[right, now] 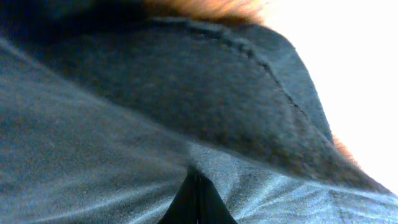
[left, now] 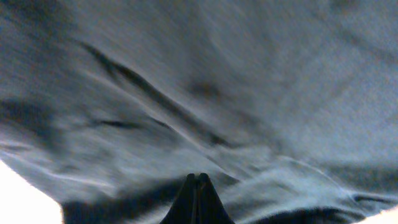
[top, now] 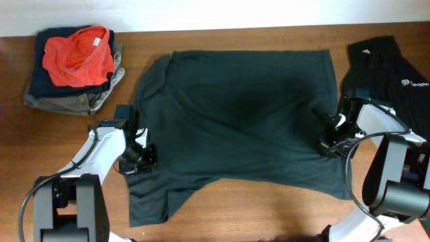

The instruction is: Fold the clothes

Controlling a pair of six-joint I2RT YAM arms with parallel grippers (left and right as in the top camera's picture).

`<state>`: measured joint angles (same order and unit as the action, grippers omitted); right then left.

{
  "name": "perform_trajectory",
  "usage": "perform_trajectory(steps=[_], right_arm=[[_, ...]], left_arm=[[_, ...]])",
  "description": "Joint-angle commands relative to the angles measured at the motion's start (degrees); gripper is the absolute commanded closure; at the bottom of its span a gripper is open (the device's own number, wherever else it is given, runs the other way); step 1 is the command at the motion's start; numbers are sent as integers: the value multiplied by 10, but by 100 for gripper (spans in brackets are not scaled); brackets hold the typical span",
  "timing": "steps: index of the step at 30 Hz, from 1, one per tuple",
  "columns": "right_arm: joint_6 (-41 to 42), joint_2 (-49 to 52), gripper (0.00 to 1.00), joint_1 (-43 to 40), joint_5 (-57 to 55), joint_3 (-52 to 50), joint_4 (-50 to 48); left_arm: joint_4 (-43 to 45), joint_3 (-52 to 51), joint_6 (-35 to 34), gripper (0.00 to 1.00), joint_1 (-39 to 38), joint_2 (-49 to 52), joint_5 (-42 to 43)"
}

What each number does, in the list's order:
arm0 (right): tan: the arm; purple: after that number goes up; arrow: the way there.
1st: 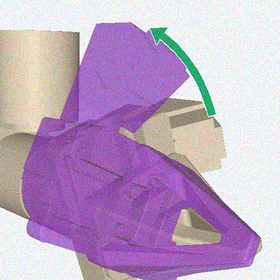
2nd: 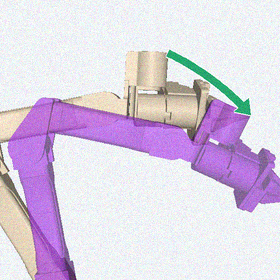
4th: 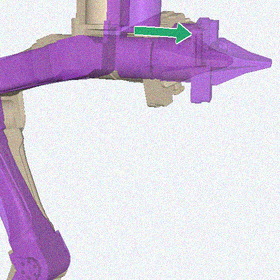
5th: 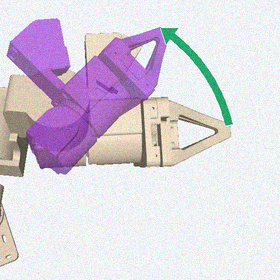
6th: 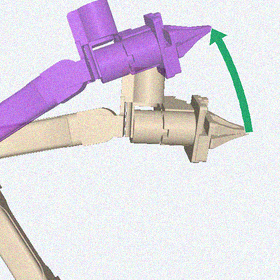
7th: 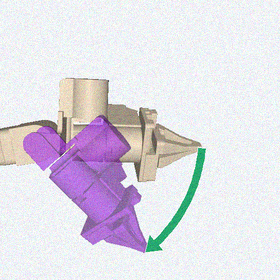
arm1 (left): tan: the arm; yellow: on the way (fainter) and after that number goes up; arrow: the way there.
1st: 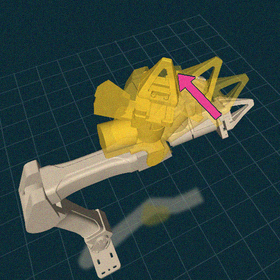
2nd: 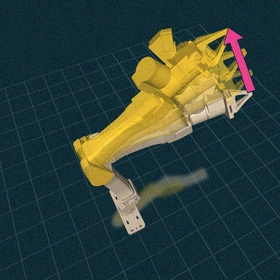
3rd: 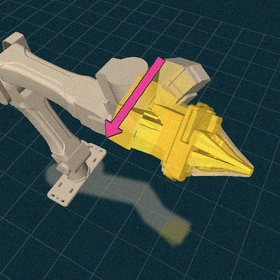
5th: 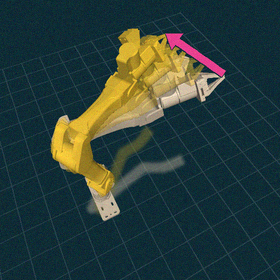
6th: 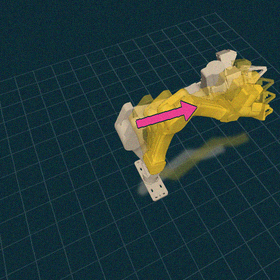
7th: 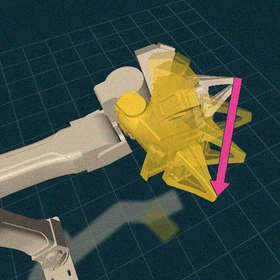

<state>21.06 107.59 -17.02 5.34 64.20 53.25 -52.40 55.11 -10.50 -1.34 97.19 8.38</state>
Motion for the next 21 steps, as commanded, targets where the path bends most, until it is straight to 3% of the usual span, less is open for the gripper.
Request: perform_trajectory(steps=[1, 13, 21], right_arm=[[22, -2, 96, -31, -60, -9, -3], [26, -2, 97, -49, -57, -9, -1], [-3, -3, 95, -48, 21, -3, 6]], left_arm=[[9, 2, -20, 99, 4, 8, -29], [25, 1, -14, 100, 4, 45, -29], [2, 1, -14, 99, 4, 36, -37]])
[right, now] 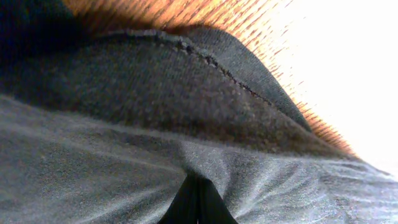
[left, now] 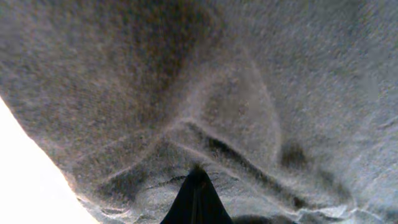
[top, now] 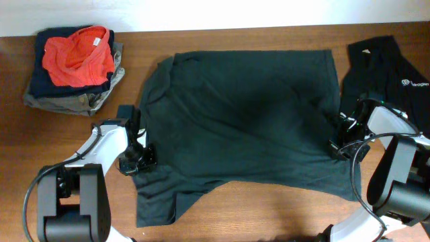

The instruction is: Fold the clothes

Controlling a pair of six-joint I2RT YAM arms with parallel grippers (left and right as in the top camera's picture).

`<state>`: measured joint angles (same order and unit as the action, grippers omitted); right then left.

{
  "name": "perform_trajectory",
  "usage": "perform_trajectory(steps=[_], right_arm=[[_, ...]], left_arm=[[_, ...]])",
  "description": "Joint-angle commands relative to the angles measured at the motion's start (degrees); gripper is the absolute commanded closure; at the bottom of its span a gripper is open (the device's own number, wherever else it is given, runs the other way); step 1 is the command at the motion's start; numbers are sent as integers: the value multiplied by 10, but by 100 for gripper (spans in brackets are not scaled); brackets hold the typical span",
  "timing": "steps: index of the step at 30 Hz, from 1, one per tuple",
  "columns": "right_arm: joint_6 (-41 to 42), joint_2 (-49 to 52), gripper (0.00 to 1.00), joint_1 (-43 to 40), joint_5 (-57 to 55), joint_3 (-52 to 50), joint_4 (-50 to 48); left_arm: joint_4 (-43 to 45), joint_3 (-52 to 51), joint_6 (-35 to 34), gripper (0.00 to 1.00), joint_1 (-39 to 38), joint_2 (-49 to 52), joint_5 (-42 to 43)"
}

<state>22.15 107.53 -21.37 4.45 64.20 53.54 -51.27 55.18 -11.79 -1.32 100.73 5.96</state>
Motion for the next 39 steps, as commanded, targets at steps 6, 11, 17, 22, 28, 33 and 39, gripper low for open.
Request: perform_trajectory(steps=[6, 11, 17, 22, 28, 33, 39], right_arm=[[-24, -2, 94, -4, 55, -1, 5], [-39, -2, 81, -4, 55, -1, 7], [-43, -2, 80, -4, 55, 0, 7], [-52, -2, 80, -4, 55, 6, 13], [-52, -2, 80, -4, 57, 6, 13], [-56, -4, 80, -4, 57, 8, 18], [-96, -35, 79, 2, 102, 45, 64]], left_arm=[[-9, 1, -2, 100, 4, 0, -25], [-33, 0, -30, 100, 17, 0, -69], [-43, 0, -29, 99, 64, 0, -80], [-45, 0, -29, 100, 100, 0, -87], [-45, 1, -30, 100, 122, 0, -89], [-45, 1, -42, 99, 149, 0, -87], [-81, 44, -42, 99, 156, -40, -87]])
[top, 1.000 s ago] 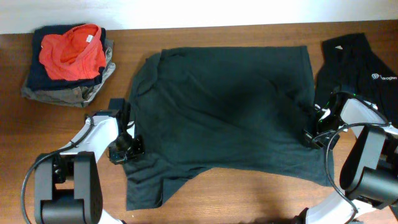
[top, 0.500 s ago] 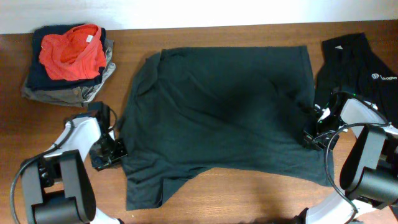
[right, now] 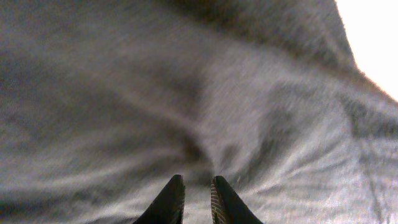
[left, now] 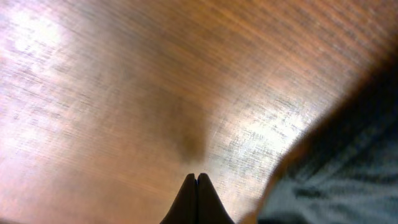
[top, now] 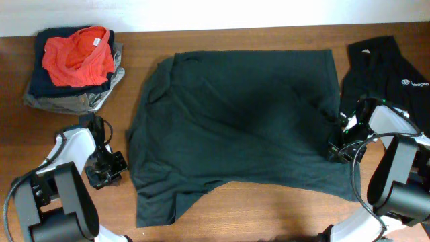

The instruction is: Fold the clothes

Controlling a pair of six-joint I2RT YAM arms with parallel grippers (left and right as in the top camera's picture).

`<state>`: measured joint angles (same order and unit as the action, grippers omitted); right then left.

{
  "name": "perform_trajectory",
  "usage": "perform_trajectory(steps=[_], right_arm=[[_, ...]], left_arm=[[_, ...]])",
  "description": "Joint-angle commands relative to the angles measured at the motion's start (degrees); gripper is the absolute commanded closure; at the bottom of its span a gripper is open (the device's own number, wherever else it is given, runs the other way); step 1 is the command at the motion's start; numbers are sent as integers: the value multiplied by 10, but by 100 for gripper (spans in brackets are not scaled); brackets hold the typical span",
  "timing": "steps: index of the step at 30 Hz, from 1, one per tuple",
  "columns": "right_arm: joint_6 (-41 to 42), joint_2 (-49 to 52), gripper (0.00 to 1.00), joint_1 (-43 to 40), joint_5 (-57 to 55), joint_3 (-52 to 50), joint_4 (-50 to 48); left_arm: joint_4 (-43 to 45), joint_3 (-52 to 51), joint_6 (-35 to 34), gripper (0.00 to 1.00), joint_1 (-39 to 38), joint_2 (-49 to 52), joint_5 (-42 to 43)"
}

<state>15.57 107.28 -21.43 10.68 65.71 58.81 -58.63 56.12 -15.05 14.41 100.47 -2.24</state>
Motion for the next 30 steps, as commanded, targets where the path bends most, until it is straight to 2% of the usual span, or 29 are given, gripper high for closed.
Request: perform_trajectory(steps=[1, 3, 5, 6, 7, 8, 9, 10, 11, 12, 14, 18, 22, 24, 25, 26, 30], right_arm=[[-43, -44, 78, 8, 61, 42, 22], [-48, -65, 74, 19, 77, 60, 39], [-49, -92, 64, 38, 80, 80, 56], [-49, -104, 53, 48, 80, 87, 62], [-49, -116, 42, 58, 80, 93, 66], [-49, -132, 30, 76, 80, 99, 68], [-49, -139, 27, 83, 80, 100, 68], [-48, -148, 22, 94, 80, 100, 65], [-48, -156, 18, 107, 80, 100, 63], [-48, -161, 17, 117, 81, 100, 60], [-46, -164, 15, 134, 84, 100, 52], [-46, -163, 14, 158, 91, 100, 42], [-46, -163, 14, 159, 97, 100, 43], [-47, -163, 14, 158, 97, 100, 44], [-46, -163, 14, 158, 97, 100, 45], [-46, -163, 14, 158, 97, 100, 46], [-47, -163, 14, 158, 97, 100, 45]], left_arm=[[-17, 48, -9, 99, -4, -54, -5], [-32, 72, -7, 99, -12, -84, -2], [-47, 97, 14, 100, -21, -116, 28], [-56, 107, 31, 98, -26, -134, 57], [-66, 112, 49, 92, -34, -150, 89], [-79, 113, 73, 80, -45, -171, 129], [-87, 113, 83, 74, -51, -179, 144], [-104, 113, 95, 62, -64, -191, 164], [-122, 113, 98, 42, -78, -199, 174], [-136, 113, 98, 27, -90, -204, 178], [-165, 113, 98, 6, -122, -206, 191], [-196, 94, 98, 6, -200, -205, 195], [-180, 43, 93, 7, -272, -205, 194], [-155, 3, 89, 11, -297, -205, 195], [-142, -16, 89, 18, -306, -205, 195], [-127, -36, 89, 20, -314, -205, 195], [-74, -84, 89, 25, -332, -205, 221]])
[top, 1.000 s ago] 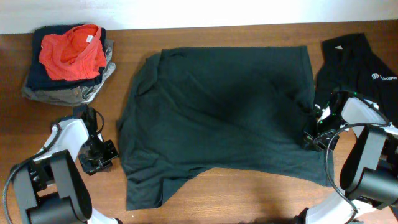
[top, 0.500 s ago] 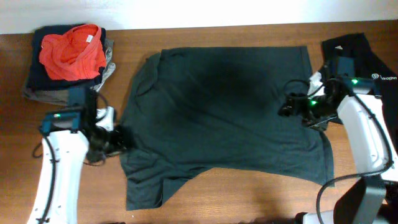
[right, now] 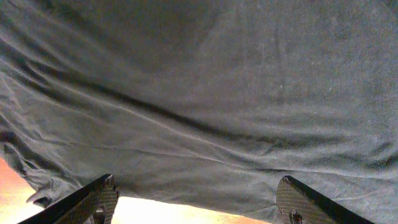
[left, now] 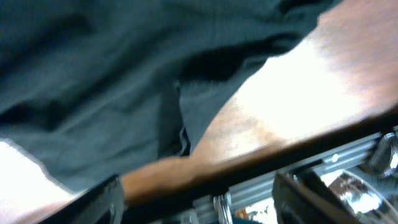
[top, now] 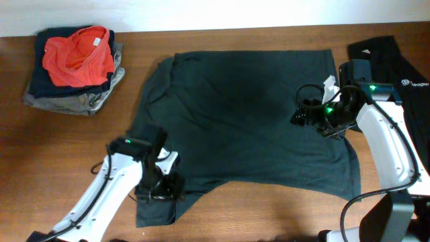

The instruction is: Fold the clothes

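Note:
A dark green T-shirt [top: 242, 114] lies spread flat across the middle of the table, with its bottom-left sleeve [top: 156, 208] hanging toward the front edge. My left gripper [top: 163, 188] hovers over that sleeve area, wide open and holding nothing; in the left wrist view [left: 199, 208] the shirt's hem [left: 180, 124] and the table edge pass between its fingers. Wide open as well, my right gripper [top: 304, 115] is raised above the shirt's right half; the right wrist view [right: 199, 208] shows only creased cloth [right: 205, 93] below it.
A pile of folded clothes topped by an orange garment [top: 75, 57] sits at the back left. A black garment with a white logo [top: 396, 70] lies at the right edge. Beyond the table's front edge [left: 261, 155] a metal frame [left: 323, 174] shows.
My left gripper was shut on bare table left of the shirt; now it is open over the bottom-left sleeve. My right gripper was at the shirt's right edge, barely open; now it is wide open, farther in.
Both grippers were first shut on the shirt's left and right sides. A moment later the shirt lay slightly shifted and flatter. Then the left gripper was off the cloth on bare wood and the right had parted slightly. Now both stand open above the shirt.

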Controlling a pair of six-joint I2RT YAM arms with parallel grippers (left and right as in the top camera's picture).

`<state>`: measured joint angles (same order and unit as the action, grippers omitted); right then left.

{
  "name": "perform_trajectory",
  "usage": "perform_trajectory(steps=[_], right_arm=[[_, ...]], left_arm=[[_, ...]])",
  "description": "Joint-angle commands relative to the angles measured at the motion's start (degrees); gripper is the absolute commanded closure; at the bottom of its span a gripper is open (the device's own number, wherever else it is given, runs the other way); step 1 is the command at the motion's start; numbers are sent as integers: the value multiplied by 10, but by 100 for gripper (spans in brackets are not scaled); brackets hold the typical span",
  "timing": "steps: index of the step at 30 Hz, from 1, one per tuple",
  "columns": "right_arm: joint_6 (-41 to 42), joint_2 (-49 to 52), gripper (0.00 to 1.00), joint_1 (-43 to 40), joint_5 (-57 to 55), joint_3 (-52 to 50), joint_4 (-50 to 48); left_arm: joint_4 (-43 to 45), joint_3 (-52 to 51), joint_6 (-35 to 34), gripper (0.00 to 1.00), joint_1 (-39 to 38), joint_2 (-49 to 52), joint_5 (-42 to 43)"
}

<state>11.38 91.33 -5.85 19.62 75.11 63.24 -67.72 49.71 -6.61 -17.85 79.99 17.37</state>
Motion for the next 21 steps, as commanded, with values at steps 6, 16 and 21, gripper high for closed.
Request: perform_trajectory(steps=[6, 16, 21], right_arm=[[-4, -3, 14, 2, 8, 6, 0], [-5, -3, 14, 2, 8, 6, 1], [-7, -3, 14, 2, 8, 6, 2]], left_arm=[[64, -47, 5, 25, -12, 4, 26], [111, -48, 4, 26, -12, 47, 24], [123, -48, 0, 30, -12, 98, 24]])
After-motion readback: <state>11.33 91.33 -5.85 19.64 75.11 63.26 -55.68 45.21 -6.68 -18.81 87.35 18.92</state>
